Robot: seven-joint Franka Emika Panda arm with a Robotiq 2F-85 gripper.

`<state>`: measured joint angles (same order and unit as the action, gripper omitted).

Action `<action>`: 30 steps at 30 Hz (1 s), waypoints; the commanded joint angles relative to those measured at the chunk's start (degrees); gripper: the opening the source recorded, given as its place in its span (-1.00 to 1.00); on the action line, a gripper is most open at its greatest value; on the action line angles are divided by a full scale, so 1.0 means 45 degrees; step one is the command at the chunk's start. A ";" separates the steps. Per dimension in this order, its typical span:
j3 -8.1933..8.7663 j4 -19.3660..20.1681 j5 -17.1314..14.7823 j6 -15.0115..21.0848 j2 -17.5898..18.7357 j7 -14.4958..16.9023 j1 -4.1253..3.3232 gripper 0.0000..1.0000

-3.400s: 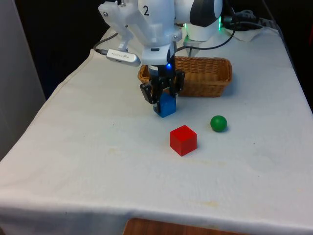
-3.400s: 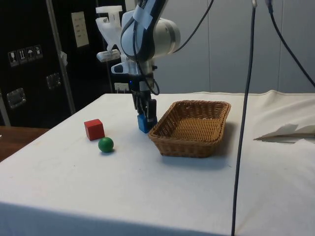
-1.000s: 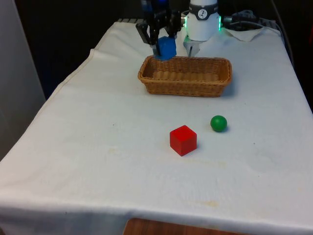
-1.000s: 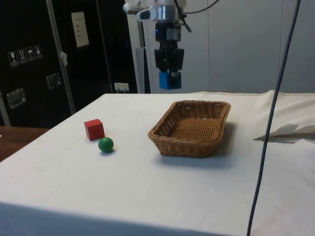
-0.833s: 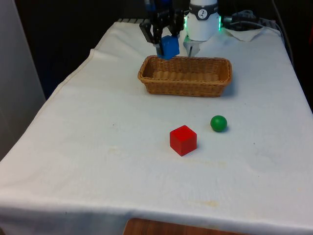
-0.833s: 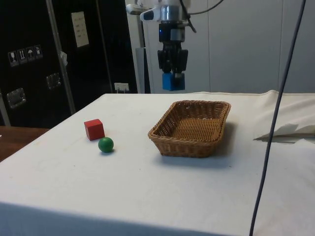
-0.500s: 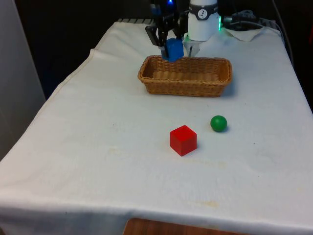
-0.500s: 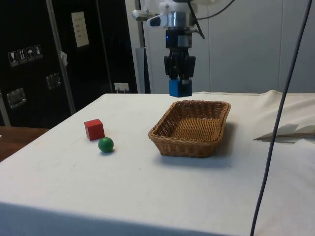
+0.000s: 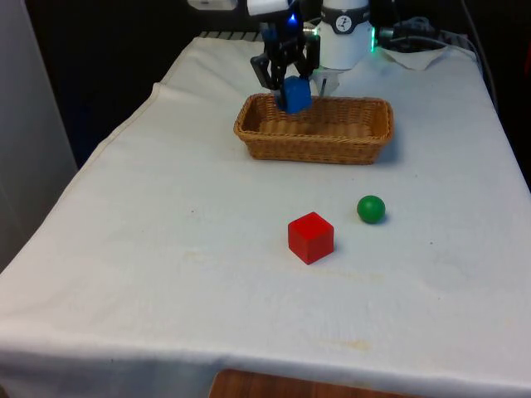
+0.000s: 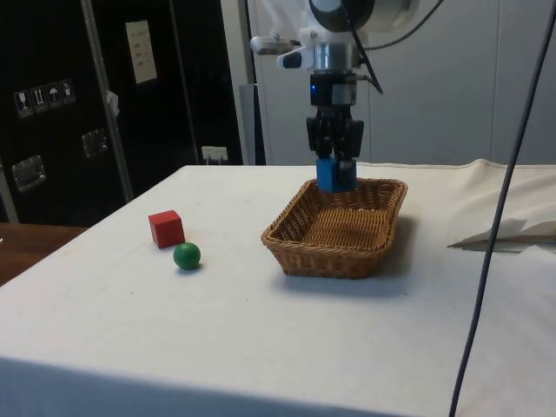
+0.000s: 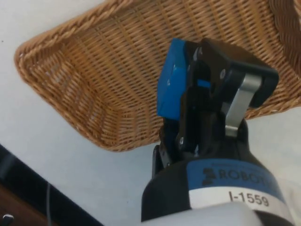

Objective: Place all non-red objects into the basket.

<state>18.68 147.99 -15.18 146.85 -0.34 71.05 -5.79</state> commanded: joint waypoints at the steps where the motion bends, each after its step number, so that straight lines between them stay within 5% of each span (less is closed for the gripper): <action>1: -0.0013 0.0140 0.0064 0.0484 0.0153 -0.0013 -0.0013 -0.95; 2: 0.0000 0.0064 0.0000 0.0127 0.0038 0.0013 0.0000 -0.95; 10: -0.0178 0.0357 -0.0255 0.1502 0.0968 0.0153 -0.0076 -0.95; 17: -0.0204 0.0306 -0.0267 0.1604 0.1261 0.0153 -0.0064 -0.95; 20: -0.0204 0.0293 -0.0242 0.1592 0.1261 0.0127 -0.0064 -0.79; 24: -0.0191 0.0293 -0.0216 0.1579 0.1273 0.0115 -0.0064 -0.07; 25: -0.0191 0.0293 -0.0216 0.1566 0.1273 0.0115 -0.0064 0.32; 28: -0.0191 0.0293 -0.0204 0.1566 0.1286 0.0102 -0.0076 0.90; 30: -0.0191 0.0293 -0.0204 0.1566 0.1286 0.0102 -0.0076 0.99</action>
<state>17.93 149.26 -15.64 153.72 5.56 71.16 -6.13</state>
